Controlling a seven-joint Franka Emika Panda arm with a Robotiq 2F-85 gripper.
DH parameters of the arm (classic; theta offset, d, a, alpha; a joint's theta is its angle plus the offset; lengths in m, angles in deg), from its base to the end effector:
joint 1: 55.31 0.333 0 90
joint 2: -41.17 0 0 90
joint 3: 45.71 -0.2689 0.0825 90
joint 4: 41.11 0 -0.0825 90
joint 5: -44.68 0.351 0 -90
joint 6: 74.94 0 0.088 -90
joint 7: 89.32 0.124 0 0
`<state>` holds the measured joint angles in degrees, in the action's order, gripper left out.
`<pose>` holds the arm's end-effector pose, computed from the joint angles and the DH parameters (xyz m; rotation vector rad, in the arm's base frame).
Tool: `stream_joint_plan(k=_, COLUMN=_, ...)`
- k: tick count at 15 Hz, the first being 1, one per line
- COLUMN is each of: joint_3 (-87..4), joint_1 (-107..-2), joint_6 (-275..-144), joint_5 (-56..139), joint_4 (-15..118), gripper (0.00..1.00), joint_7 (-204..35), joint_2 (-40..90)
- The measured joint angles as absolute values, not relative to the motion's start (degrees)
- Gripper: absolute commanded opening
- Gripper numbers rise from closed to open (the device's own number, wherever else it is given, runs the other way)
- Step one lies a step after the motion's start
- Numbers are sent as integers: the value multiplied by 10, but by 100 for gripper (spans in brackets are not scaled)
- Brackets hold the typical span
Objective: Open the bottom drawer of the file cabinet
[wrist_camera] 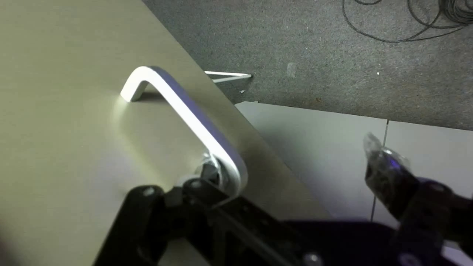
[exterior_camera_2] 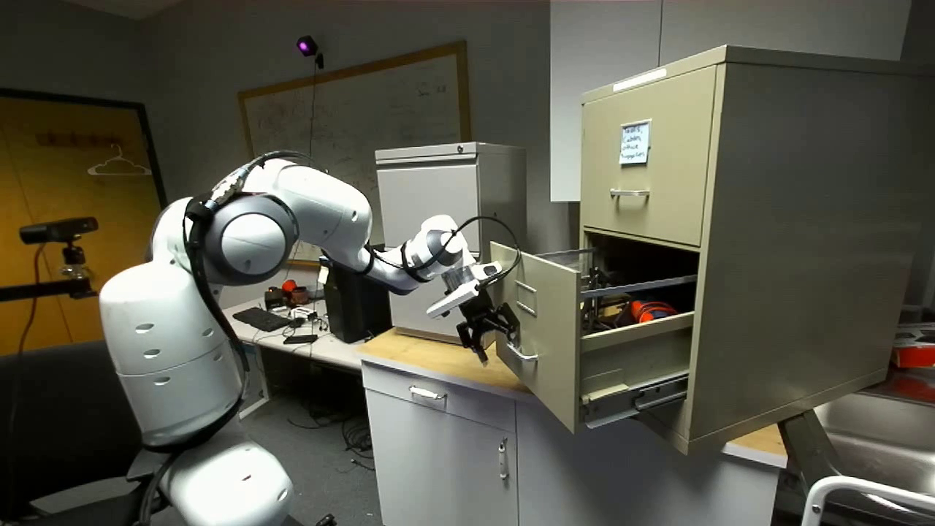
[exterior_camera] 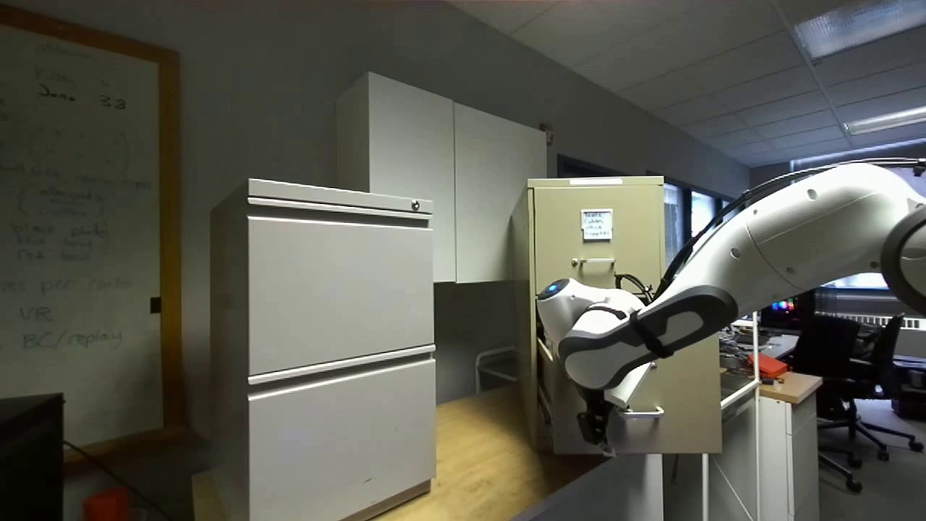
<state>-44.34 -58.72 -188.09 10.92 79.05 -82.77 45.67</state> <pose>0.4961 -0.0859 0.4142 2.6064 0.0675 -0.0453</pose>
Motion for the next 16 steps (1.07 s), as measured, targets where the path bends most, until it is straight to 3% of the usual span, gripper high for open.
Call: stream_joint_plan(k=16, joint_3=-460, joint_1=-581, joint_6=-1878, joint_5=24, joint_4=797, gripper=100, joint_7=-691, joint_2=442)
